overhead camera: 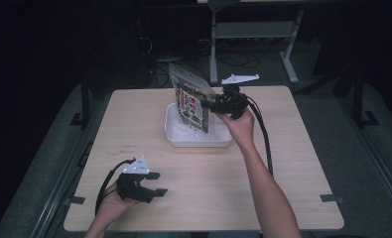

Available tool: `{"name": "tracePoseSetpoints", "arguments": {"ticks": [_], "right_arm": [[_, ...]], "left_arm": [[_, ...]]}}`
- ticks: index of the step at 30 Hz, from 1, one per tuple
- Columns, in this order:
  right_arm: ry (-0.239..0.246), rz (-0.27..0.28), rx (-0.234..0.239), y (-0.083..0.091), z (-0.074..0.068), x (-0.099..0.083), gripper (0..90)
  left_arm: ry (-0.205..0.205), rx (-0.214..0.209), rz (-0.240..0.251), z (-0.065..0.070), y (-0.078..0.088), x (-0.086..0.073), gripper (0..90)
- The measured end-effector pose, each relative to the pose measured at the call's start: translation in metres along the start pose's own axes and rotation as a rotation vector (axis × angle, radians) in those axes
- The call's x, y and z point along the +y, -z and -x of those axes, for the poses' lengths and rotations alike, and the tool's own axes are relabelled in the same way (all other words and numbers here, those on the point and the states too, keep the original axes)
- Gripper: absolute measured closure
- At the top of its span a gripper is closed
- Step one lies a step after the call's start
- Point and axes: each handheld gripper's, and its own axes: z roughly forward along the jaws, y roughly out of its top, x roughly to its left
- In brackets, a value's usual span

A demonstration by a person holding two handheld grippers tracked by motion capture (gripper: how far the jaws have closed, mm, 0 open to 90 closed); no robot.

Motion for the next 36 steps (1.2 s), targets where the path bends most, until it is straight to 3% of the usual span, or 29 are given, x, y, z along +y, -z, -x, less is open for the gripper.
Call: {"name": "tracePoseSetpoints", "arguments": {"ticks": [10, 15, 36], "right_arm": [[0.002, 0.001, 0.007, 0.012, 0.000, -0.004, 44.9], [-0.021, 0.019, 0.036, 0.021, 0.000, -0.010, 42.8], [-0.029, -0.007, 0.034, 0.057, -0.002, -0.034, 39.6]], "left_arm": [[-0.005, 0.001, -0.004, 0.000, 0.000, 0.001, 33.5], [-0.004, 0.002, -0.006, 0.000, -0.001, 0.001, 33.1], [-0.009, 0.001, -0.007, 0.002, -0.003, 0.002, 32.0]]}}
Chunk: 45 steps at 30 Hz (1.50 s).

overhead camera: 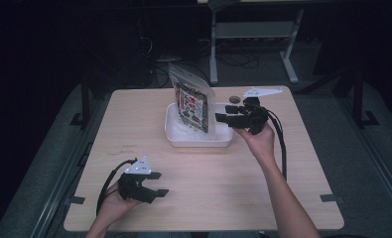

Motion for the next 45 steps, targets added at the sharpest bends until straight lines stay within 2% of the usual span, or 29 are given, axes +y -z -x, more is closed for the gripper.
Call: {"name": "tracePoseSetpoints", "arguments": {"ticks": [8, 18, 26, 45], "right_arm": [[-0.004, -0.010, 0.000, 0.018, -0.002, -0.015, 39.0], [-0.034, -0.008, 0.001, 0.032, 0.002, -0.034, 39.0], [-0.037, -0.020, 0.001, 0.045, 0.000, -0.047, 38.2], [-0.066, -0.064, 0.008, 0.066, 0.000, -0.074, 37.1]], "left_arm": [[0.000, 0.003, -0.002, 0.001, 0.000, 0.000, 31.6], [-0.001, 0.003, -0.004, 0.001, -0.001, 0.000, 31.4], [-0.004, 0.004, -0.008, 0.001, -0.002, 0.001, 31.4], [0.004, 0.010, -0.007, 0.000, -0.001, 0.000, 31.0]]}}
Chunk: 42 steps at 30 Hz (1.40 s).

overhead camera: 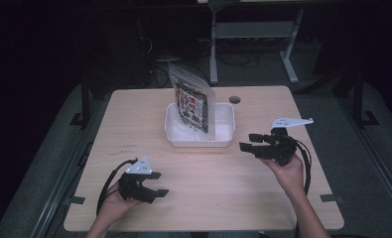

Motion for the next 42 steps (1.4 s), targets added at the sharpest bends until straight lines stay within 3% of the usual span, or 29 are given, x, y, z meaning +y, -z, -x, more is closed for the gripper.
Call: {"name": "tracePoseSetpoints", "arguments": {"ticks": [14, 29, 42], "right_arm": [[-0.016, -0.015, 0.003, 0.015, -0.002, -0.025, 36.2], [-0.065, -0.035, 0.005, 0.025, 0.004, -0.059, 35.2], [-0.051, -0.061, 0.000, 0.024, -0.006, -0.082, 32.5]], "left_arm": [[0.000, -0.001, -0.007, 0.000, 0.001, -0.001, 31.0], [0.001, 0.001, -0.012, 0.000, 0.000, -0.001, 31.0], [-0.011, 0.003, -0.031, 0.002, -0.003, 0.000, 30.3]]}}
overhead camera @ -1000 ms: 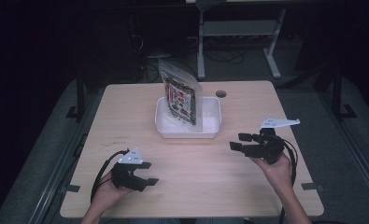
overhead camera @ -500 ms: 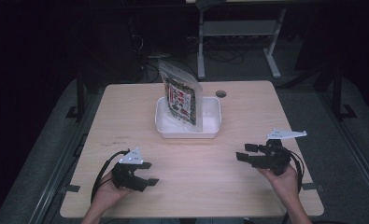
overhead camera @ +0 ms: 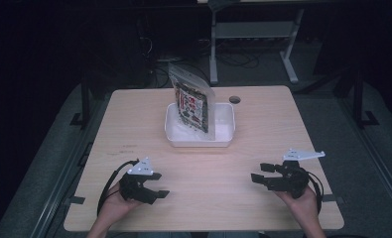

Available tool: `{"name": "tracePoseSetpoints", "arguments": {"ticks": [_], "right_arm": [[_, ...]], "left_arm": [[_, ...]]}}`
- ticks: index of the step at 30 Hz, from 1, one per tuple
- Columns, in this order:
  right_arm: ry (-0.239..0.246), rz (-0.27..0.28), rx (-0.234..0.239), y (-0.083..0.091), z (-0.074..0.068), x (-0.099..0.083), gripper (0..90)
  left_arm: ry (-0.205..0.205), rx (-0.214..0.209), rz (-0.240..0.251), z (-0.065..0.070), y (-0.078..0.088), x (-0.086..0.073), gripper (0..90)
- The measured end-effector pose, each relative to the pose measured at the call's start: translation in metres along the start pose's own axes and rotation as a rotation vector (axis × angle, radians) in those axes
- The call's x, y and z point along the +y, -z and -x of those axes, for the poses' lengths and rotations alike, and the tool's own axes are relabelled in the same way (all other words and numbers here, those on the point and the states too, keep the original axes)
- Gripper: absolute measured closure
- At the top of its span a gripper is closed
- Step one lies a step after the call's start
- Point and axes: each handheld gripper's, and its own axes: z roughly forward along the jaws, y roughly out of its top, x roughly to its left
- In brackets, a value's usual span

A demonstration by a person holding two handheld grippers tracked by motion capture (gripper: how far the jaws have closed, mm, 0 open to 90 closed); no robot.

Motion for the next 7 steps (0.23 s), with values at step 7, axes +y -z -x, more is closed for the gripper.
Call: {"name": "tracePoseSetpoints", "arguments": {"ticks": [7], "right_arm": [[0.015, 0.003, -0.014, -0.002, -0.005, -0.013, 30.7]], "left_arm": [[-0.002, -0.003, 0.000, 0.002, -0.001, 0.000, 29.8]]}}
